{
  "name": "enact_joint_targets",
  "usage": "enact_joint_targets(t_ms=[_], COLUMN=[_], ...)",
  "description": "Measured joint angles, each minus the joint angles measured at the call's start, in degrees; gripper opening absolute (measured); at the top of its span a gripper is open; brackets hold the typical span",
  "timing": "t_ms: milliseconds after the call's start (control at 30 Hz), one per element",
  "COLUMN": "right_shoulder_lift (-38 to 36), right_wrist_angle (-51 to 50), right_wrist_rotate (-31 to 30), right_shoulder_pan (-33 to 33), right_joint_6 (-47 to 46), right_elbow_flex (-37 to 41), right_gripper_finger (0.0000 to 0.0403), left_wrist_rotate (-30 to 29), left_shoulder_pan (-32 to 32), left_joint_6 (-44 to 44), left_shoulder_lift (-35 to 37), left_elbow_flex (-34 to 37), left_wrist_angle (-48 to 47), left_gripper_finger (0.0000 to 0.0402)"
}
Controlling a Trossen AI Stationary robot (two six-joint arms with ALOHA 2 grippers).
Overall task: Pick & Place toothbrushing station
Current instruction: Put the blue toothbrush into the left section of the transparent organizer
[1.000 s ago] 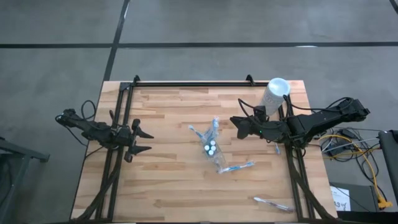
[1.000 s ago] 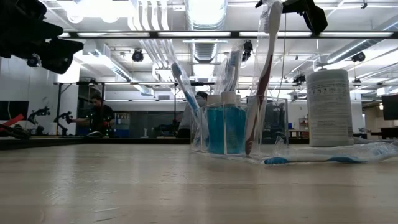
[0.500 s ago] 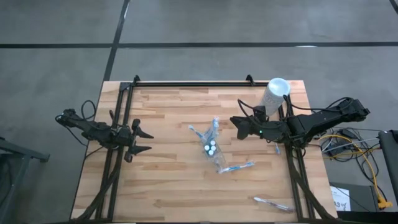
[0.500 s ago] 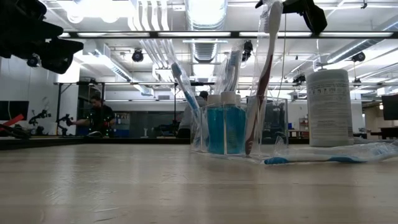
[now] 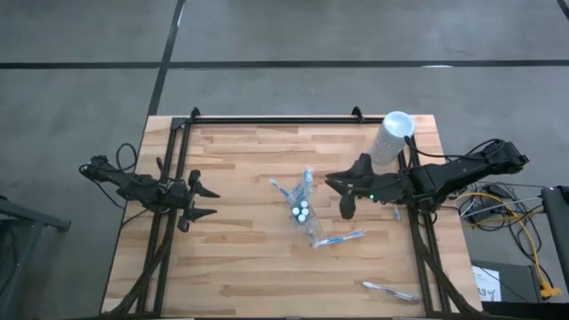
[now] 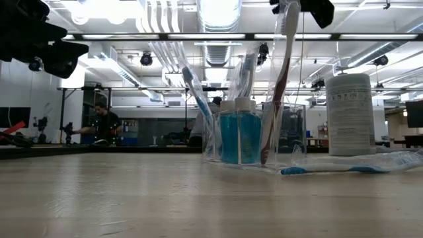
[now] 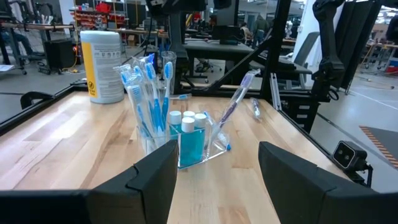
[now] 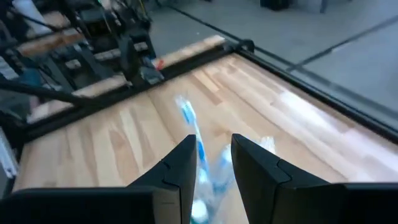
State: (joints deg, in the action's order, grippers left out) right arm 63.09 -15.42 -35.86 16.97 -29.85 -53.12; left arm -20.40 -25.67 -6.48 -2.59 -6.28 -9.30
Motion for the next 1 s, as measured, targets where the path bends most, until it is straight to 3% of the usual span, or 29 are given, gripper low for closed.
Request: enact_joint_targets(t_ms=[100,200,433,567,767,867,1000], right_shoulder_lift=[-1.4,-2.2,-0.9,-0.6,-0.6,-0.2,-1.3], right_wrist_angle=[0.8,-6.3,-42.2,-52.2,-64.7,-75.4,-68.2], right_wrist_rotate=[0.1,0.1,-0.1,-0.3,-10.1,-8.4,-5.9], right_shoulder_pan=[0.0,0.0,3.9,9.1,19.0,21.1,21.8], right_joint_6=[2.7,2.1,-22.0,-35.0,-57.2,-76.6,-74.2], right_elbow_flex=[-0.8,-5.4,-20.5,-25.7,-25.9,-24.8,-19.8], right_gripper_finger=[0.0098,0.0098,0.0098,0.0098,0.0098,0.0098,0.0098], left_wrist_rotate=[0.0,0.0,0.0,0.0,0.0,0.0,0.0], left_shoulder_pan=[0.0,0.0,0.0,0.0,0.0,0.0,0.0], left_joint_6=[0.0,0.0,0.0,0.0,0.0,0.0,0.0], left_shoulder_lift=[0.0,0.0,0.0,0.0,0.0,0.0,0.0], left_elbow_flex=[0.0,0.0,0.0,0.0,0.0,0.0,0.0], left_wrist_angle=[0.0,0.0,-0.2,-0.2,-0.2,-0.2,-0.2], left_gripper_finger=[0.0227,0.0227,0.0227,0.0227,0.0227,0.0227,0.0227])
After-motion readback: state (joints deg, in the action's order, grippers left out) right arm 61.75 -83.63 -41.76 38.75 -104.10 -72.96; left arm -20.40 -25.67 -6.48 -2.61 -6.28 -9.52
